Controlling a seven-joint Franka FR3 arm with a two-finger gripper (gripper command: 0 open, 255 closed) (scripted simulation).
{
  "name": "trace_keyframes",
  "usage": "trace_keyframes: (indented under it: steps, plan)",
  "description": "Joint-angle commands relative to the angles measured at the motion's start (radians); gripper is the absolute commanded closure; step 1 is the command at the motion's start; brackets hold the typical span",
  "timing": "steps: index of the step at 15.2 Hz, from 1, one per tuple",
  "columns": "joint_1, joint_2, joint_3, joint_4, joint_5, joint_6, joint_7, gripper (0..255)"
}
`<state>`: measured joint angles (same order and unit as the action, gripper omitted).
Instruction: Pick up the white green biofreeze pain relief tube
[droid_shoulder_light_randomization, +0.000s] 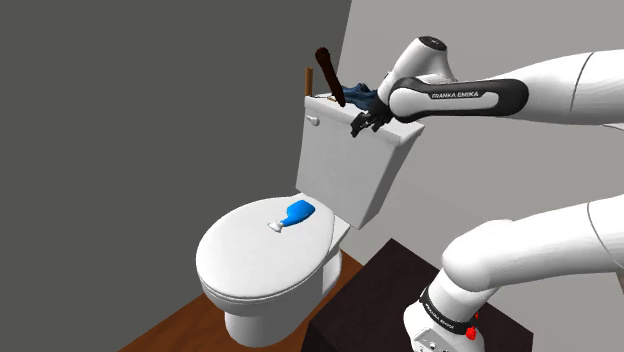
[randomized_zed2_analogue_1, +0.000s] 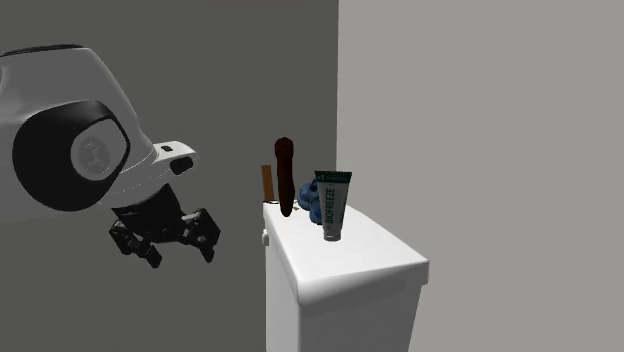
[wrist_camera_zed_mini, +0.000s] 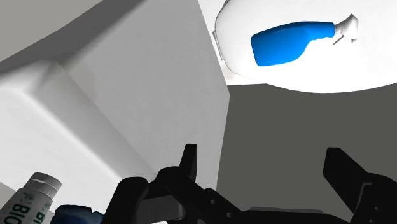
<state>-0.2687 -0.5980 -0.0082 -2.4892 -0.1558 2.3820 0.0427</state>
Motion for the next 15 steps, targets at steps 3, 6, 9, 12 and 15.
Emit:
trace_keyframes:
  steps: [3, 6, 9, 12, 15]
  plan:
    - [-0.079, 0.083, 0.001, 0.017, -0.063, 0.167, 0.07, 0]
    - [-0.146, 0.142, 0.008, 0.04, -0.115, 0.277, 0.133, 0]
    - [-0.223, 0.201, 0.024, 0.071, -0.177, 0.378, 0.209, 0]
    - [-0.314, 0.259, 0.051, 0.11, -0.252, 0.47, 0.302, 0]
    - [-0.424, 0.315, 0.095, 0.157, -0.35, 0.553, 0.422, 0]
